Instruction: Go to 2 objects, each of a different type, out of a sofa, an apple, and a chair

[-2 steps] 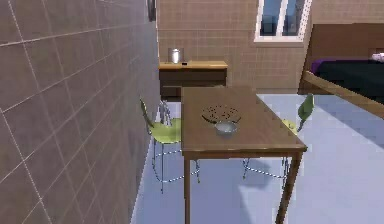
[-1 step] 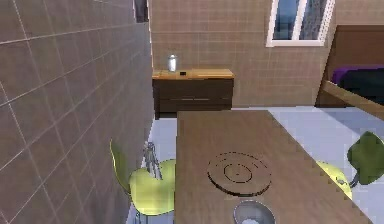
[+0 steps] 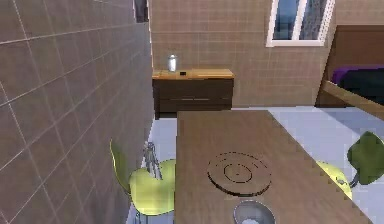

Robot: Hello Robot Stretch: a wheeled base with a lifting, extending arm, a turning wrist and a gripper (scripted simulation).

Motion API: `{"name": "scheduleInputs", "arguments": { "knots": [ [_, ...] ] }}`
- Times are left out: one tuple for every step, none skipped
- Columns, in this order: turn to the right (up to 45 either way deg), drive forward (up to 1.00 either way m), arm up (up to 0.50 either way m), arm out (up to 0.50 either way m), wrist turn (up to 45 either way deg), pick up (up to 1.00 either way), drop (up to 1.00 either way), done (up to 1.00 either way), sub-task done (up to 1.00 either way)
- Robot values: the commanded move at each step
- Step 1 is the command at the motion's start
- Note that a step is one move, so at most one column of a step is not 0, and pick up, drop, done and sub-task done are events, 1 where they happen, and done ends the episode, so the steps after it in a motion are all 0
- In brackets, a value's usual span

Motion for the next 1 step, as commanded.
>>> {"name": "scheduleInputs", "arguments": {
  "knots": [
    [45.0, 0.0, 0.0, 0.0, 0.0, 0.0, 0.0, 0.0, 0.0]
  ]
}}
